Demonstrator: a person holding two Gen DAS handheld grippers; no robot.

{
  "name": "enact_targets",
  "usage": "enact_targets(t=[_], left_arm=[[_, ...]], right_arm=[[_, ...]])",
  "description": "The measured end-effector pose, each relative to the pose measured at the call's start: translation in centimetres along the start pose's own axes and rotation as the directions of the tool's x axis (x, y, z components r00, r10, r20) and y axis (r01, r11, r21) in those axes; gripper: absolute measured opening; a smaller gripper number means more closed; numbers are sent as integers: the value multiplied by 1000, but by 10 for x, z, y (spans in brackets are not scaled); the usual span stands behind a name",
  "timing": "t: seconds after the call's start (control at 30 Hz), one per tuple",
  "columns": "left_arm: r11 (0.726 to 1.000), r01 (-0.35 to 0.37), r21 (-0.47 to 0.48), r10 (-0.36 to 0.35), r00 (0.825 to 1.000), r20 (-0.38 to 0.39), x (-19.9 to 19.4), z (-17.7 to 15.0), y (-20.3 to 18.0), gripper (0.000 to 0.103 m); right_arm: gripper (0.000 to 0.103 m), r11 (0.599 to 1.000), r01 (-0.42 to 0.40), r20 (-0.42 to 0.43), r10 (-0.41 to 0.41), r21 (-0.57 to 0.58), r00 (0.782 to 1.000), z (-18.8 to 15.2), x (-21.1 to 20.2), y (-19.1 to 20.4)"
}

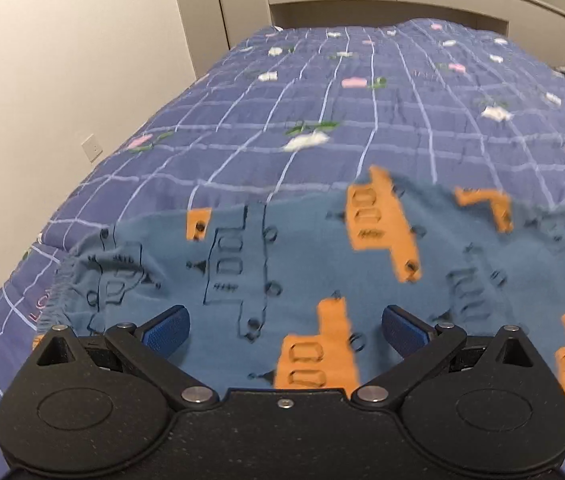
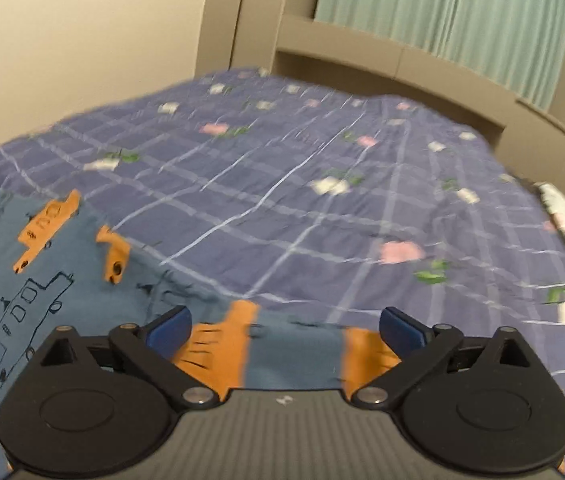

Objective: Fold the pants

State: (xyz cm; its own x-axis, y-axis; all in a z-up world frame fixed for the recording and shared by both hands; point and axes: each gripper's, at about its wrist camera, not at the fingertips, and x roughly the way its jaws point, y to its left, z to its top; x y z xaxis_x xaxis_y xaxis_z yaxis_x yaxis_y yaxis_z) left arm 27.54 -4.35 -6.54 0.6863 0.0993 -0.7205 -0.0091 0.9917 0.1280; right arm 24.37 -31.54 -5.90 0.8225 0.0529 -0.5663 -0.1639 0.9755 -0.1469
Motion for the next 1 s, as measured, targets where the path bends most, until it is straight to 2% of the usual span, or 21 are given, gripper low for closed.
enact_targets(t=[0.13,0.23,0.33,0.47,0.53,0.6,0.67,0.73,0.8,0.87,0.9,1.0], left_arm=[[998,54,-21,-53,997,51,-17,17,-27,102],[987,158,-2,-157,986,56,-23,30,-60,102],[963,266,44,-268,962,43,-22,43,-101,102],[920,371,127,-378,925,36,-15,59,-158,102],[895,414,166,-424,906,23,-8,65,-186,102],[869,448,208,-457,890,-8,-1,70,-212,102],[846,465,262,-474,880,-32,5,72,-236,102],[817,462,343,-477,878,-48,7,68,-258,102],[797,431,424,-445,893,-72,13,65,-277,102],[786,412,461,-424,902,-84,18,64,-288,102],[785,414,461,-425,901,-86,19,64,-291,102],[795,429,428,-426,898,-108,20,75,-294,102]], right_arm=[[103,988,13,57,-22,151,998,-23,-49,-41],[103,949,-3,58,-17,316,998,-54,-82,-68],[103,889,4,53,-32,458,998,-88,-108,-93],[103,824,21,5,-29,566,1000,-122,-119,-124],[103,771,-15,-5,24,637,1000,-135,-116,-142],[103,723,-69,23,72,687,997,-143,-114,-155],[103,704,-121,67,104,700,992,-146,-111,-164],[103,685,-159,93,133,711,987,-147,-106,-172],[103,647,-204,128,163,734,978,-148,-99,-180],[103,608,-225,152,171,761,974,-152,-93,-187],[100,589,-231,162,168,774,972,-154,-92,-191],[83,549,-210,168,126,809,978,-163,-92,-196]])
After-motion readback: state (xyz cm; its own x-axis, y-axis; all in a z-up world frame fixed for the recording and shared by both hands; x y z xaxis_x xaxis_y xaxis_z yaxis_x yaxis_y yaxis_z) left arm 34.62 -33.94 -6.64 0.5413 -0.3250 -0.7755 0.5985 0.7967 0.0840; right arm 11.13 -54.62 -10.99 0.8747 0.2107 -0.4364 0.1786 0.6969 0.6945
